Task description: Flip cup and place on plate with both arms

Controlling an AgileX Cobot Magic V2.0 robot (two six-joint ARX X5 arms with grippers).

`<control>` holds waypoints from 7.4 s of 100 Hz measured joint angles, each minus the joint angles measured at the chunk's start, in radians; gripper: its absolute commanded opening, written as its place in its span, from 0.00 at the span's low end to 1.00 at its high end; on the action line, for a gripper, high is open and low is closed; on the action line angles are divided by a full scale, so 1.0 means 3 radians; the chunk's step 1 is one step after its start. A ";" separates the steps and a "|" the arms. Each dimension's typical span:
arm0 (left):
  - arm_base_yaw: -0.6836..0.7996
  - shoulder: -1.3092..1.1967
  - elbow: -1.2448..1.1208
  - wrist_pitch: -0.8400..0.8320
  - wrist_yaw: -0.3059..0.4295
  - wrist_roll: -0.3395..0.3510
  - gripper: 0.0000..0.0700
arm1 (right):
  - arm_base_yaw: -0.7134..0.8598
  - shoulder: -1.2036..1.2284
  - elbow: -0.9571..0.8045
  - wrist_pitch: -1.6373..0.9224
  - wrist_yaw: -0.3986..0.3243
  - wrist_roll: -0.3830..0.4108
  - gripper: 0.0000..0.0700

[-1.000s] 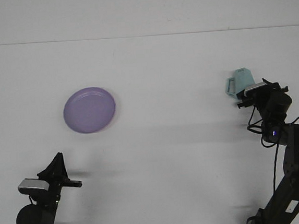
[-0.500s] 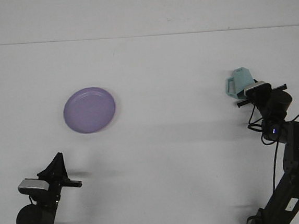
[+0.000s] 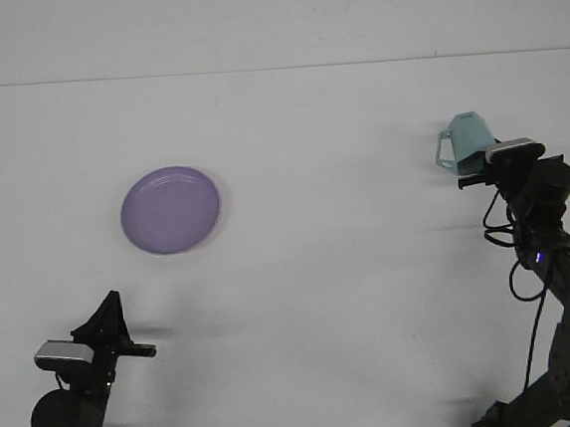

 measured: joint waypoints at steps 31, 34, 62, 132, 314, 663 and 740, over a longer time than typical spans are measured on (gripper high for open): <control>0.0000 0.0000 0.0000 0.0001 -0.0001 -0.0010 0.02 | 0.0439 -0.1100 0.0298 -0.2219 -0.0004 0.0795 0.01; 0.0000 0.0000 0.0000 0.0001 0.0000 -0.0011 0.02 | 0.0509 -0.1156 0.0395 -0.2467 -0.0004 0.0825 0.01; 0.0000 0.0000 0.0000 0.0000 0.0000 -0.0019 0.02 | 0.1324 -0.1152 0.1367 -0.4545 -0.0004 0.0848 0.01; 0.0000 0.0000 0.0000 0.0000 0.0000 -0.0085 0.02 | 0.2712 -0.0019 0.1642 -0.5881 0.0443 0.0534 0.01; -0.0041 0.1417 0.1549 -0.0557 0.0955 -0.1073 0.02 | 0.1729 -0.3415 -0.0703 -0.3112 0.0610 0.0506 0.42; -0.0635 0.6764 0.6893 -0.4757 0.0076 0.0417 0.02 | 0.1486 -0.4423 -0.1413 -0.2754 0.0687 0.0792 0.42; -0.0182 0.7240 0.6888 -0.4419 -0.0034 0.0417 0.02 | 0.1486 -0.4423 -0.1413 -0.2756 0.0687 0.0792 0.42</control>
